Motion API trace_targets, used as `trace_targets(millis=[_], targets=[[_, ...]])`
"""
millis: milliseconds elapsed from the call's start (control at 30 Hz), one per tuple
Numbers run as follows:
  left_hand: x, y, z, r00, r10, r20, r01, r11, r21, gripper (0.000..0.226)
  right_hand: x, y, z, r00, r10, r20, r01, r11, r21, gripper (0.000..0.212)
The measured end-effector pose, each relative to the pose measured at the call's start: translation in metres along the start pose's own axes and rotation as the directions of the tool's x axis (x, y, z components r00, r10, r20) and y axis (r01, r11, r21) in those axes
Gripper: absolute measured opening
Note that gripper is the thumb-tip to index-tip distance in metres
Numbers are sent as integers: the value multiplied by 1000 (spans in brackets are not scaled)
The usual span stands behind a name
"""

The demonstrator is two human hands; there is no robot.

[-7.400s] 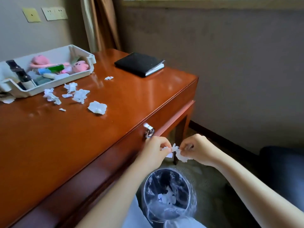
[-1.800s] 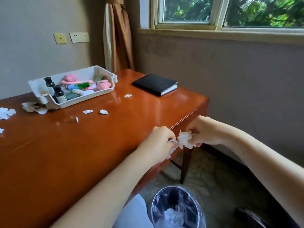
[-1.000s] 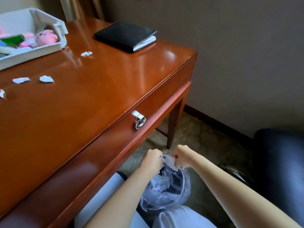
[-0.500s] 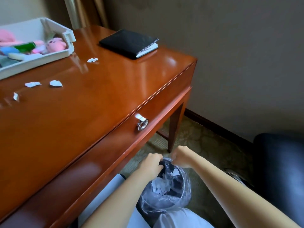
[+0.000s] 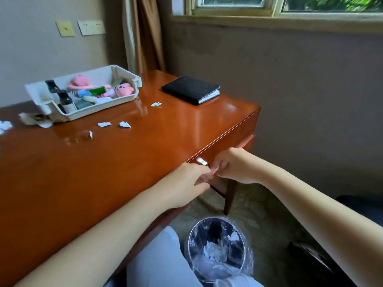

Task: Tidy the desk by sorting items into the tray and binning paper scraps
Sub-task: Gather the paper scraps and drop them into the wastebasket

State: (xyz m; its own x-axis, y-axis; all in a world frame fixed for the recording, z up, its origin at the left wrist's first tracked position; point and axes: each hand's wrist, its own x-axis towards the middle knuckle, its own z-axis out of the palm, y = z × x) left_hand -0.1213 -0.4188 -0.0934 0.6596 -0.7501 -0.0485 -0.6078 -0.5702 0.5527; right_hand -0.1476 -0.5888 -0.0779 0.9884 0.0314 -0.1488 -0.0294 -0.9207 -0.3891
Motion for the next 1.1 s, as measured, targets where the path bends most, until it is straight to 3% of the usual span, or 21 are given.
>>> trace_targets(millis=[200, 367, 533, 667, 867, 967, 1100], targets=[[-31, -10, -57, 973, 62, -222, -44, 996, 83, 21, 14, -58, -27, 986, -124, -112, 121, 992, -39, 18], [-43, -51, -91, 914, -79, -399, 149, 978, 148, 25, 44, -93, -22, 971, -191, -146, 193, 981, -1, 21], [-60, -108, -114, 720, -307, -622, 431, 901, 54, 29, 93, -117, 1, 967, -216, -132, 218, 976, -3, 21], [-62, -147, -117, 607, -402, -686, 531, 847, -26, 32, 126, -137, 13, 955, -230, -188, 238, 971, 20, 26], [-46, -173, -122, 615, -385, -688, 485, 873, -55, 35, 164, -154, 32, 923, -147, -355, 210, 967, 146, 27], [-39, -181, -128, 623, -352, -699, 473, 881, -22, 26, 176, -159, 38, 910, -177, -374, 236, 964, 120, 32], [-33, -182, -131, 610, -331, -720, 490, 872, 14, 16, 187, -160, 41, 895, -237, -379, 265, 964, 24, 19]])
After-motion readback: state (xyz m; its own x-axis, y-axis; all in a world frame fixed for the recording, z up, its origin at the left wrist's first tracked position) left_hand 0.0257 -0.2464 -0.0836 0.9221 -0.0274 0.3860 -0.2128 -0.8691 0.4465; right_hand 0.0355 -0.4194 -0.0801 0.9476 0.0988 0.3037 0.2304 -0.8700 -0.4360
